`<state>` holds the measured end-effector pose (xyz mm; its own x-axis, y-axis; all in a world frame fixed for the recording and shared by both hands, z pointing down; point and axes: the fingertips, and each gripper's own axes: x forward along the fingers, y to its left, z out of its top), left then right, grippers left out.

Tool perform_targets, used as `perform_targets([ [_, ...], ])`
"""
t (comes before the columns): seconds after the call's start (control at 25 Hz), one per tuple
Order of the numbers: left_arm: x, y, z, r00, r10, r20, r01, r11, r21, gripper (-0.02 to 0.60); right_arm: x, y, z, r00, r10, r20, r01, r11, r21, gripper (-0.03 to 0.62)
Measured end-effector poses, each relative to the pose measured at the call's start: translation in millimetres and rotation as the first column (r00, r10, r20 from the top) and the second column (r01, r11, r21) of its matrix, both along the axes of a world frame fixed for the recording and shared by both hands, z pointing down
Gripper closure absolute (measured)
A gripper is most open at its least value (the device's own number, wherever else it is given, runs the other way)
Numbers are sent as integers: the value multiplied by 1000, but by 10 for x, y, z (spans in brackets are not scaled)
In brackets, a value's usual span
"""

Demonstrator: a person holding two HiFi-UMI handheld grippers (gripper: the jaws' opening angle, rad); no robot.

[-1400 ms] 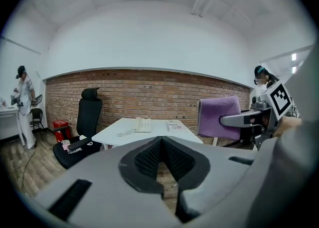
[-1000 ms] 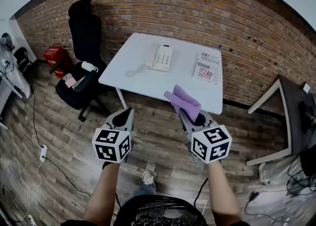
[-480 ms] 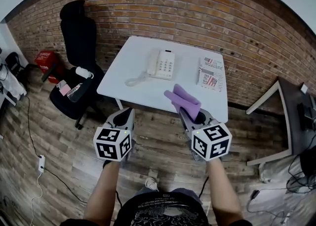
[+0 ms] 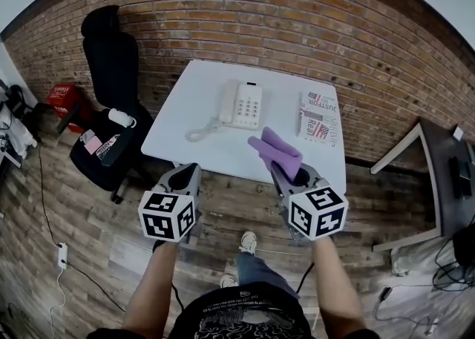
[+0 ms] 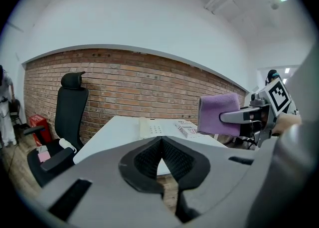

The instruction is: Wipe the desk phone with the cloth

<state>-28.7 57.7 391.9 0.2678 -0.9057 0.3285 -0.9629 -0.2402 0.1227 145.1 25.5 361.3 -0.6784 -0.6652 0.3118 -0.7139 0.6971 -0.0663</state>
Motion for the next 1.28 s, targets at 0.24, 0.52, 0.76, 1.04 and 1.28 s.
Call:
perform_targets([
  [0.24, -105, -453, 106, 1000, -4, 13, 4, 1000, -13, 578, -163, -543, 91, 1000, -20, 8, 20, 1000, -3, 549],
  [0.52, -242, -1190, 137, 999, -33, 20, 34, 999, -30, 578, -340, -1361, 128, 998, -56, 10, 56, 998, -13, 549],
  [0.76, -273, -1784, 170, 998, -54, 20, 55, 997, -53, 578, -399, -2047, 163, 997, -82, 1, 82, 996, -26, 549],
  [1.04, -284, -2382, 210, 997, -75, 29, 77, 995, -68, 578, -472, -2716, 242, 992, -124, -24, 123, 992, -35, 549],
  [1.28, -328, -2675, 296, 996, -87, 37, 90, 993, -82, 578, -543, -3194, 362, 987, -149, -66, 147, 989, -34, 549],
])
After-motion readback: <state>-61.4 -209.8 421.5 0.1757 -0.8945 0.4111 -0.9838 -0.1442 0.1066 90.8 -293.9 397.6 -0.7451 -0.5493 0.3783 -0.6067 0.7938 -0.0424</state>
